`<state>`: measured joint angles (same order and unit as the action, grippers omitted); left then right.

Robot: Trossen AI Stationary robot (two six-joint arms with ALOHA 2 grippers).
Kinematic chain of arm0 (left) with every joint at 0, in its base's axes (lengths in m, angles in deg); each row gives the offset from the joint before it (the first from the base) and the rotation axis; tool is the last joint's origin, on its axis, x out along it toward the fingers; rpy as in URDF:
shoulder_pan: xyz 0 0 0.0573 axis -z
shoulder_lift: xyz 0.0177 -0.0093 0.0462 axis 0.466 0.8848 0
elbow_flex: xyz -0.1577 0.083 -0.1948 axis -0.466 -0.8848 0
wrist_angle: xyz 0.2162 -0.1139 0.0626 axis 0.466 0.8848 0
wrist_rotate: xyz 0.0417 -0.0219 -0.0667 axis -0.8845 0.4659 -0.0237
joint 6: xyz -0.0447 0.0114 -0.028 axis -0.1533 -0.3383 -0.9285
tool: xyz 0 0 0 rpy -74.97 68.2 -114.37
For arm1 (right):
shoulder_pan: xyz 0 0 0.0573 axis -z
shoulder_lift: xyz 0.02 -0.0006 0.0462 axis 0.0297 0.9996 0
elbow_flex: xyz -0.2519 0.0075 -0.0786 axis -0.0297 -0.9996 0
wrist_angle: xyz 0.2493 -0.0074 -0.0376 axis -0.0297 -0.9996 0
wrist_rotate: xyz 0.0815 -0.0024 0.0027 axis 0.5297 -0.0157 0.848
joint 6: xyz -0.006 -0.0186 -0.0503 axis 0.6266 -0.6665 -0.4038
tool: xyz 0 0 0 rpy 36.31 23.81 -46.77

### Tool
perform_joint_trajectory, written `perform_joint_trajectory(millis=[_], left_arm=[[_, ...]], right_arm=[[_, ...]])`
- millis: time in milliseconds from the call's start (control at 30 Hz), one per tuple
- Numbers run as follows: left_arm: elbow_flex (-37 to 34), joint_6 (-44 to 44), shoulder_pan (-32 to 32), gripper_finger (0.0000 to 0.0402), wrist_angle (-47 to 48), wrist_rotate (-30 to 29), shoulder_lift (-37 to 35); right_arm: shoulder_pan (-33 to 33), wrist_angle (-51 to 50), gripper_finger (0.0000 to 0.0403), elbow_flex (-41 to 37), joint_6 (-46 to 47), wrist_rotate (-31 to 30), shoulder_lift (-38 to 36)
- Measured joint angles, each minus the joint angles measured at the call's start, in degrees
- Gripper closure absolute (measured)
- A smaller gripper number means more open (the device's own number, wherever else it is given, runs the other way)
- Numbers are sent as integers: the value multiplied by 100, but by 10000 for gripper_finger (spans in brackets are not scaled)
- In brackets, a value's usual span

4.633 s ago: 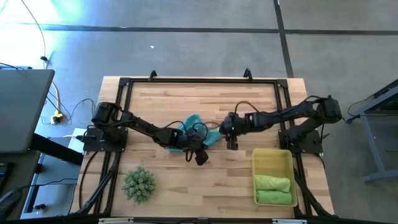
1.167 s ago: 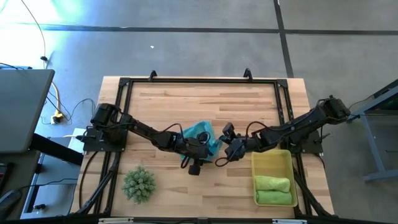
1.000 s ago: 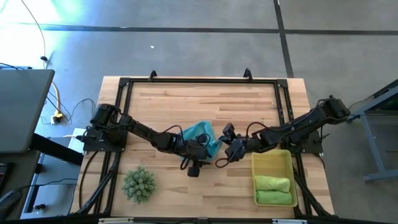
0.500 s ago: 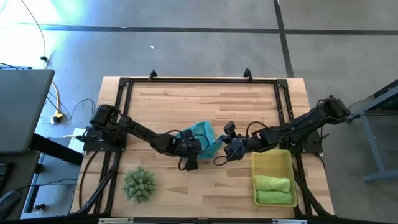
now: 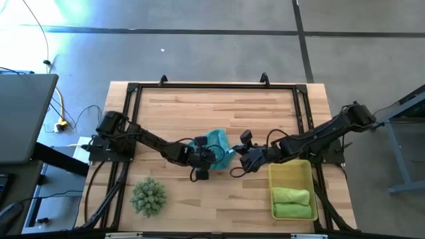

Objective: Roll microfiber towels into tight, uniform cylinder then place into a basket
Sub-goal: Fold the blue microfiber cloth

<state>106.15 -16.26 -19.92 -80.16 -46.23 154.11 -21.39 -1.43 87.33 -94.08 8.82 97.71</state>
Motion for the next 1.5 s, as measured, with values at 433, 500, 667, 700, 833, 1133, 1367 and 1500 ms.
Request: perform_joint_trajectory(millis=[433, 500, 667, 700, 833, 1133, 1367, 1500], left_arm=[[-29, 400, -320, 365, 131, 255, 0], [-29, 405, -349, 373, 161, 343, 0], [-29, 282, -378, 398, 205, 343, 0], [-29, 199, -378, 399, 208, 338, 0], [-29, -331, -307, 400, 223, 144, 0], [276, -1843, 249, 401, 1036, -819, -72], [1092, -2931, 634, 401, 2990, -1438, -72], [1575, -3331, 791, 401, 3959, -1810, -74]], right_arm=[[-34, -73, 403, 0, 430, -110, -799], [-34, -75, 403, 0, 428, -110, -809], [-32, -138, 403, 0, 449, -125, -809], [-30, -165, 403, 0, 492, -125, -809], [-19, -327, 403, -2, 967, -124, -809], [-18, -1229, 403, -4, 2778, 30, -809], [-19, -1360, 403, -4, 4426, 530, -809], [-19, -1495, 403, -4, 5040, 693, -809]])
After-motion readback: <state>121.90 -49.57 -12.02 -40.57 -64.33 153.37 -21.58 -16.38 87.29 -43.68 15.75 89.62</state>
